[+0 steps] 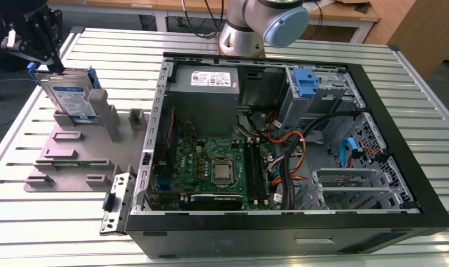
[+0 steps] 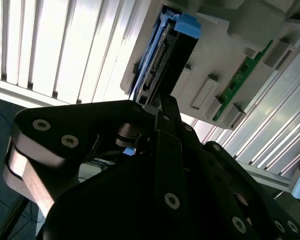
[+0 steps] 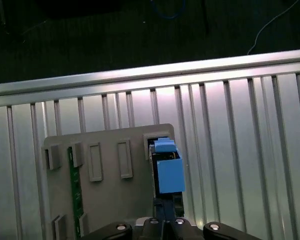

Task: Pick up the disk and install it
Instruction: 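Pick up the disk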

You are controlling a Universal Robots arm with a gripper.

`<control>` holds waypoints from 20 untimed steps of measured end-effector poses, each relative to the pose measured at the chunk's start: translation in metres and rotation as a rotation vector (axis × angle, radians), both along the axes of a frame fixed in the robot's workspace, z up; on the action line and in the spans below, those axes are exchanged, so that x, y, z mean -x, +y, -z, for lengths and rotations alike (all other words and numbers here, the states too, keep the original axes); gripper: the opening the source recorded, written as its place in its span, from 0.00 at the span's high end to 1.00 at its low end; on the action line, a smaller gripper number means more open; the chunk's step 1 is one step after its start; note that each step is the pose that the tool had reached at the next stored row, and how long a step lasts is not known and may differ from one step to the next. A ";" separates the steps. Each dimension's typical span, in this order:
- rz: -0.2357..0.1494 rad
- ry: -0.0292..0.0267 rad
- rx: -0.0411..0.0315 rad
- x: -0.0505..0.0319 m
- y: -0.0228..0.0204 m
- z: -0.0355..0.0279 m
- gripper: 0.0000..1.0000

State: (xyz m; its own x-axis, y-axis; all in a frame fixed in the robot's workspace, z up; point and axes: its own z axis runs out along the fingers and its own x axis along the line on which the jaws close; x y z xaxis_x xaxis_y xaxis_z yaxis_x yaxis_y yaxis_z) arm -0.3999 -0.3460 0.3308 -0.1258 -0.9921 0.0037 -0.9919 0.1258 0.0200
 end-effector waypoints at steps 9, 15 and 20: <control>0.000 -0.0003 -0.0144 0.0000 0.0001 -0.0023 0.89; 0.000 0.0001 -0.0169 0.0000 0.0000 -0.0025 0.89; -0.001 0.0000 -0.0252 0.0000 -0.0001 -0.0025 0.89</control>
